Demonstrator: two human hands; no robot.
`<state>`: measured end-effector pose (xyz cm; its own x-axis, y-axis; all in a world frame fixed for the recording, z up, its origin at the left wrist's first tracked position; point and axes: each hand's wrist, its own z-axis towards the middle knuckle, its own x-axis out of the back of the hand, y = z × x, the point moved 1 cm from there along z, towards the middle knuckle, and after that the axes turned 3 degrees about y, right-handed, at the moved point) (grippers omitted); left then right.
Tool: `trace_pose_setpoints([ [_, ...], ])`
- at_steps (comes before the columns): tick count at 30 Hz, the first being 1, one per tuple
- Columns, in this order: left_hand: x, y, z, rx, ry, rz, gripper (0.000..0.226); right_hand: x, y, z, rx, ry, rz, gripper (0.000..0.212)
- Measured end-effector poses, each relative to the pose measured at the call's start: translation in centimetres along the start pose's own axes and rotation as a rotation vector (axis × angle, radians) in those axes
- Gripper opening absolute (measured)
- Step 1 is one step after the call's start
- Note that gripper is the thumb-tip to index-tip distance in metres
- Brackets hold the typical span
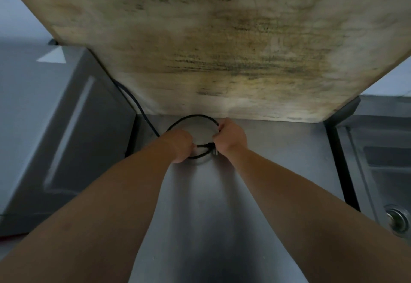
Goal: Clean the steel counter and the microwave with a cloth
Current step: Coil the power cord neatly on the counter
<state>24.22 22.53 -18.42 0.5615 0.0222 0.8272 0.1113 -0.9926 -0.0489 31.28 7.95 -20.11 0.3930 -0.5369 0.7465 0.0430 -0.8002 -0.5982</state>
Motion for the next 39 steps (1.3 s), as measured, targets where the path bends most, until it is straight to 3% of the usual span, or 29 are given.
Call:
trace_pose_setpoints([
  [7, 4.8, -2.8, -1.1, 0.000, 0.298, -0.006, 0.027, 0.8, 2.3, -2.6, -0.161, 0.005, -0.009, 0.015],
  [11, 5.6, -3.0, -2.6, -0.136, 0.335, 0.149, 0.033, 2.6, 1.8, -2.5, -0.193, 0.014, 0.005, 0.019],
  [17, 6.5, -2.5, -5.5, -0.175, 0.337, 0.311, 0.035, 5.7, -1.4, -2.8, -0.086, -0.001, -0.042, 0.008],
  [20, 5.9, -1.9, -7.5, -0.273, 0.317, 0.375, 0.028, 8.1, -2.5, -3.1, -0.041, 0.031, -0.062, 0.017],
  [24, 3.6, -2.0, -10.4, -0.365, 0.315, 0.285, 0.028, 10.2, -2.7, -2.8, -0.043, 0.041, 0.003, 0.019],
  [28, 0.4, -3.7, -13.2, -0.413, 0.443, 0.310, 0.008, 8.5, -3.3, -3.9, 0.117, -0.206, -0.122, 0.025],
  [29, -0.7, -4.4, -13.8, -0.388, 0.398, 0.270, 0.014, 7.3, -3.5, -4.5, 0.177, -0.292, -0.179, 0.025],
  [32, -3.6, -5.4, -14.9, -0.288, 0.249, 0.144, 0.062, 2.8, -3.6, -6.7, 0.344, -0.481, -0.363, 0.032],
  [35, -5.1, -5.2, -16.5, -0.230, 0.214, 0.086, 0.036, -1.2, -3.3, -9.4, 0.506, -0.575, -0.598, 0.047],
  [37, -6.3, -5.0, -17.1, -0.203, 0.296, 0.072, 0.012, -2.8, -3.3, -10.8, 0.569, -0.553, -0.660, 0.045],
  [39, -7.2, -4.9, -17.4, -0.145, 0.370, 0.100, 0.013, -3.6, -3.1, -11.6, 0.586, -0.528, -0.686, 0.037],
])
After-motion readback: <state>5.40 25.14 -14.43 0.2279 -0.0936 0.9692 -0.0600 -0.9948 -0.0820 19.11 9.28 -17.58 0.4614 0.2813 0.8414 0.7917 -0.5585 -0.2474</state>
